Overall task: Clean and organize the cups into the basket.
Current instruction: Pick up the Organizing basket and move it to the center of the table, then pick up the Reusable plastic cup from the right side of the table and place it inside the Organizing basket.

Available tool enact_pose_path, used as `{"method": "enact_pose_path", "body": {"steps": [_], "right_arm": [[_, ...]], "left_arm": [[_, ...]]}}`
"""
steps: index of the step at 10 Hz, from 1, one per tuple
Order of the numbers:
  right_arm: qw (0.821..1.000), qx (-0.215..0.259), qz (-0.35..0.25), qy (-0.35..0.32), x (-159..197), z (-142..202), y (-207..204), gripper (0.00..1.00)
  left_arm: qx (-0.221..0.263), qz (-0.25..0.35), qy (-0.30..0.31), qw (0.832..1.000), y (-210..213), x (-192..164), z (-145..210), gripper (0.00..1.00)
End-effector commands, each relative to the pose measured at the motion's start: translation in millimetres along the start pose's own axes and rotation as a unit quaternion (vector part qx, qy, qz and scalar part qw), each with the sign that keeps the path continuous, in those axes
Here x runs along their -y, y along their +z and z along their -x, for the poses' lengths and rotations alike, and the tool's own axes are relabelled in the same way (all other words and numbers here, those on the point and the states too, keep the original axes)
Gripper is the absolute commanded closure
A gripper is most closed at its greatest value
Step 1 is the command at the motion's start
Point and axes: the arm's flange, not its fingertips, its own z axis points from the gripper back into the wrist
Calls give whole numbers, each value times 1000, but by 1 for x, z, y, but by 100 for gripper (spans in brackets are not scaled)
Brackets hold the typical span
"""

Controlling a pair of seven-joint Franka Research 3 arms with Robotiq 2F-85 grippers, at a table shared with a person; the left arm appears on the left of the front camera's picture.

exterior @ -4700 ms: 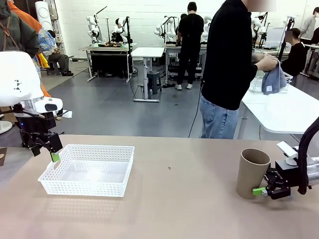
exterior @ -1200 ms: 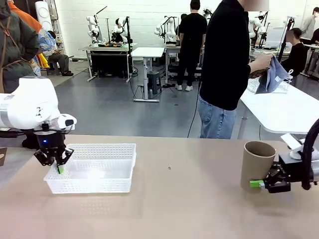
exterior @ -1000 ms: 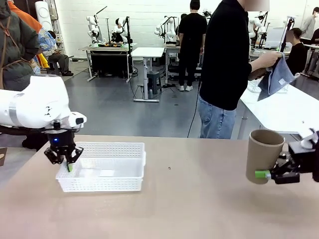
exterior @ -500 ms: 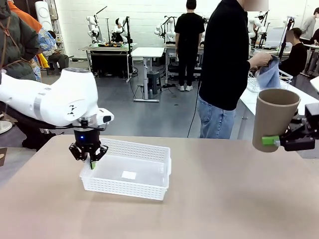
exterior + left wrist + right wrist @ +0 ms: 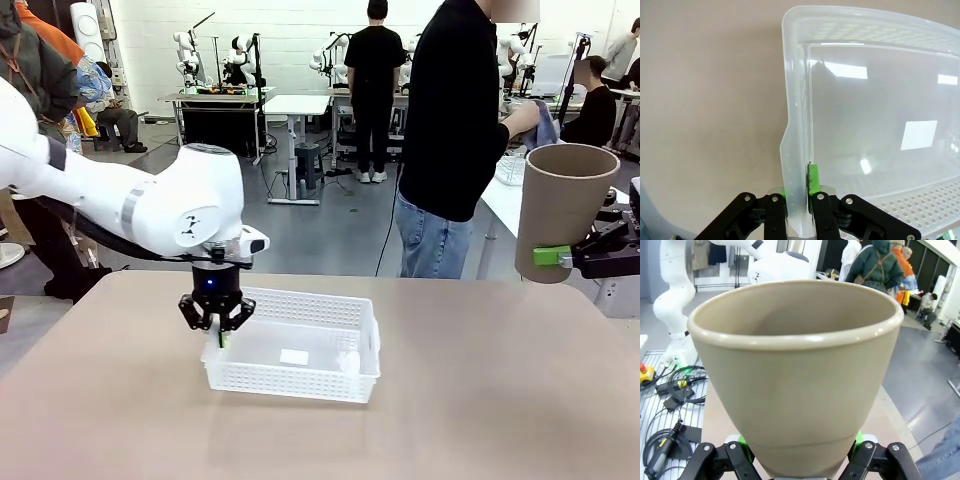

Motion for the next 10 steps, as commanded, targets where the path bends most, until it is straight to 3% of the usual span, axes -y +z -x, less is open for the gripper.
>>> {"method": "enact_pose_path", "body": {"steps": [1, 3, 10], "right_arm": [[1000, 3, -11, 5, 1, 6, -5, 100], [1000, 3, -11, 5, 1, 6, -5, 100], [1000, 3, -11, 5, 1, 6, -5, 100]], "left_arm": [[5, -23, 16, 1000, -1, 31, -3, 100], [12, -24, 9, 1000, -5, 51, 2, 100], [27, 13, -17, 999, 15, 64, 6, 100]]}}
